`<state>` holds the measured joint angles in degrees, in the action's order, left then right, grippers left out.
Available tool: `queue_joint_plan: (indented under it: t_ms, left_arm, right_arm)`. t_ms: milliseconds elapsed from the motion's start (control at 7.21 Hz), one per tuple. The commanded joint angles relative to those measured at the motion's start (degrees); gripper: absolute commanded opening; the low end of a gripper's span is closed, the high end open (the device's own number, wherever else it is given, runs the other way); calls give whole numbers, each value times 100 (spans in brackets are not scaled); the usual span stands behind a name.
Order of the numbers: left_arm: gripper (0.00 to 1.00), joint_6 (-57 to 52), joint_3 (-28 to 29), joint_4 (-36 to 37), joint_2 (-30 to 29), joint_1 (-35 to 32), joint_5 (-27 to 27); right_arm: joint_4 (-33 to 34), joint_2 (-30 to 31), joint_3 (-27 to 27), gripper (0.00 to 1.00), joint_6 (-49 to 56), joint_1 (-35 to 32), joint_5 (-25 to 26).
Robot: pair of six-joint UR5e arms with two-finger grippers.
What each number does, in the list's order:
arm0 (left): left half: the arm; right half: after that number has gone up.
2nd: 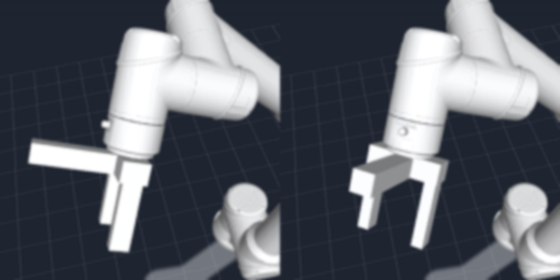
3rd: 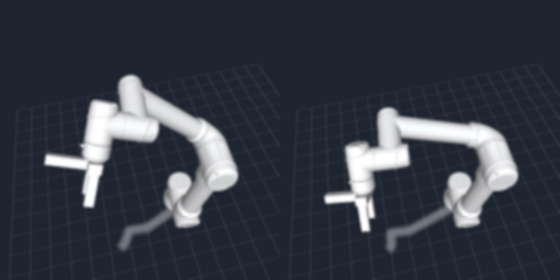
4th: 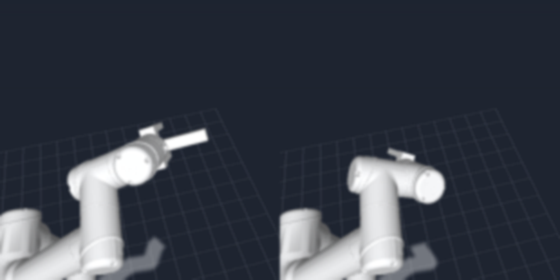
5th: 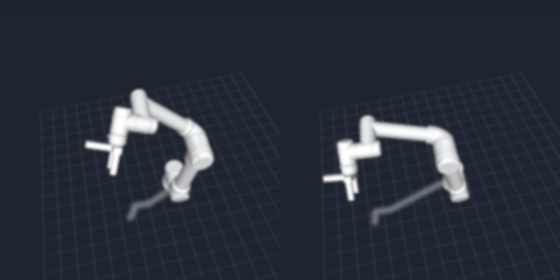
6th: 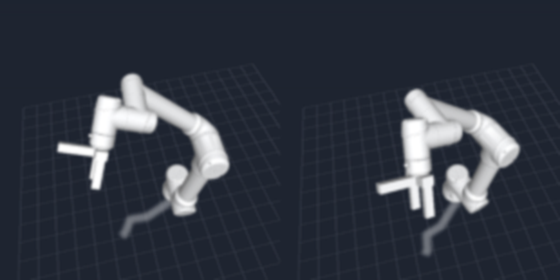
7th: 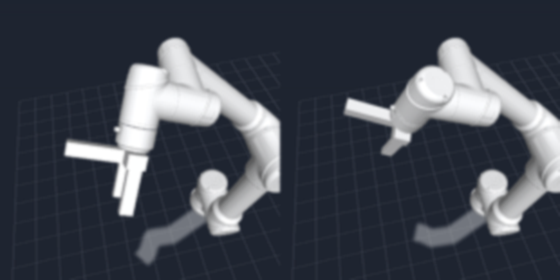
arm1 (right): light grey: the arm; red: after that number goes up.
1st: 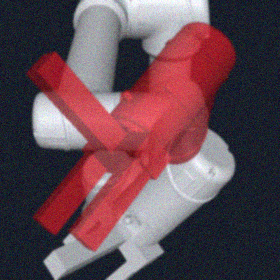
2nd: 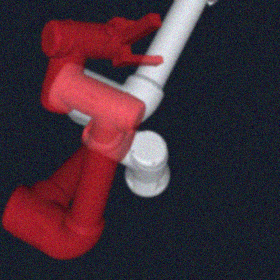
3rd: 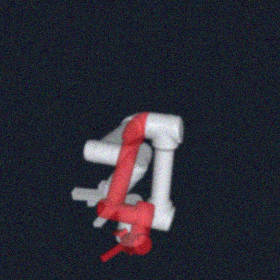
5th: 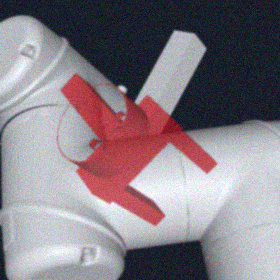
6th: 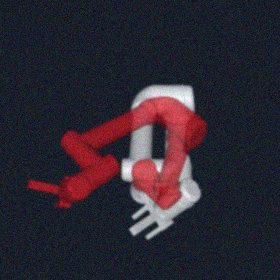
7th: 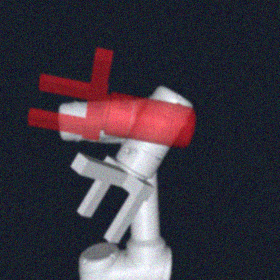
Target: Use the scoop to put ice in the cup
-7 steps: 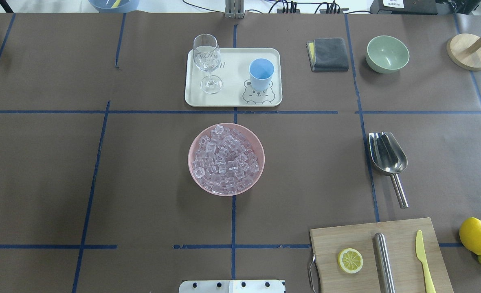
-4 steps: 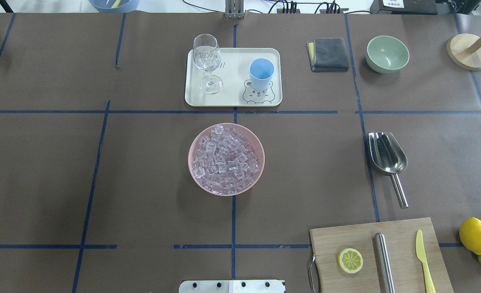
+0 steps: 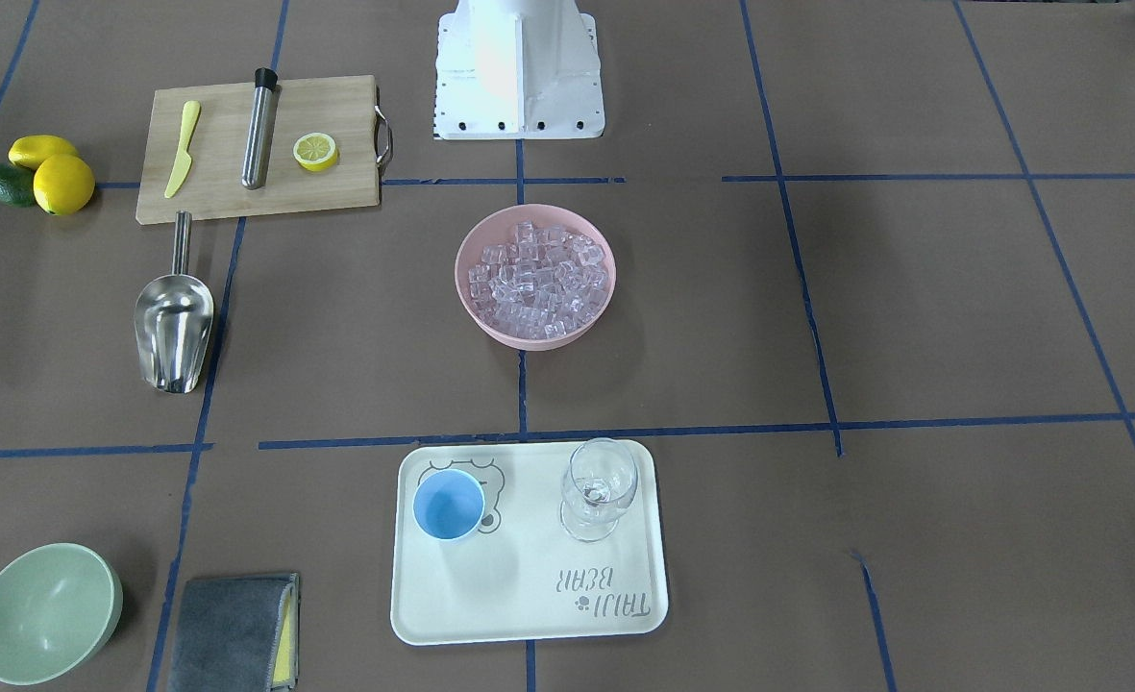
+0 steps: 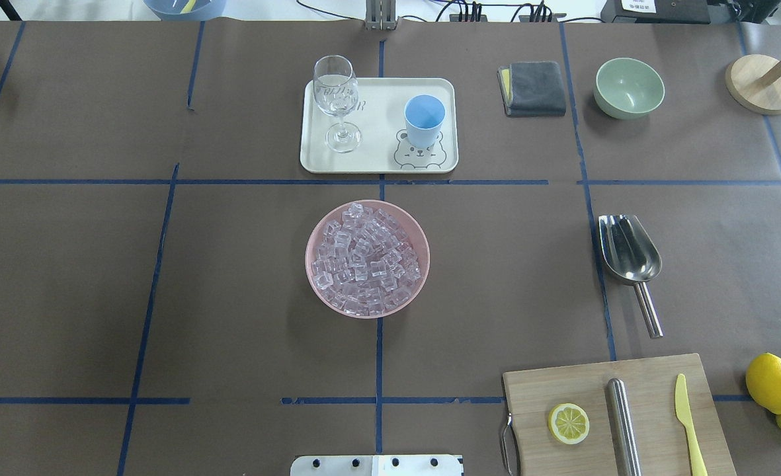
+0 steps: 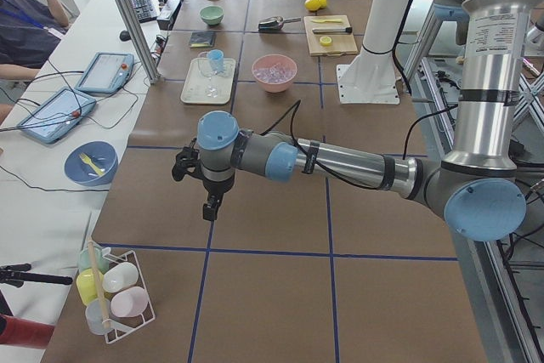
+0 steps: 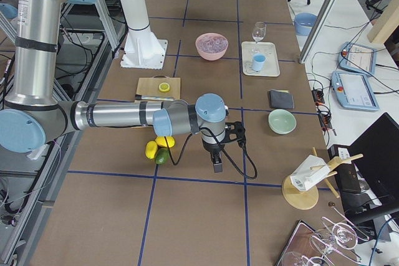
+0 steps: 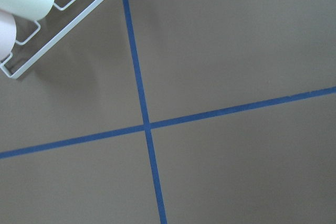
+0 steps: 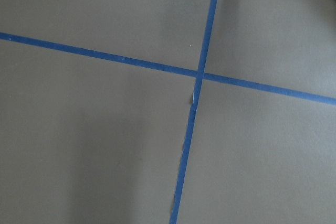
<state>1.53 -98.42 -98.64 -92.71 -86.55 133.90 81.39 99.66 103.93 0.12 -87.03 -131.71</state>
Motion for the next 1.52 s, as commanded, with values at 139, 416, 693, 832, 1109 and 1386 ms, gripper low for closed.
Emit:
queue_joint_plan:
  t_ms: [139, 416, 693, 832, 1109, 1386]
  left_arm:
    - [100, -20, 244, -1341, -195, 95, 22]
    - [100, -3, 341, -2470, -178, 356, 22]
    - [100, 172, 280, -3789, -230, 1731, -47]
    - [100, 294, 279, -4204, -448, 2191, -13]
    - [100, 1564, 261, -4696, -1036, 3472, -126]
    - [100, 2183, 288, -4849, -1617, 4834, -1639]
  right_arm:
    - [-245, -183, -75, 100, -599, 80, -180]
    - [-307, -377, -180, 100, -671, 359, -197]
    - [-466, -534, -180, 100, -732, 870, -172]
    - [-466, -718, -172, 100, -950, 959, -145]
    - [-474, -860, 29, 100, -1538, 1353, -136]
    - [-475, -992, 311, 100, -2224, 1749, 118]
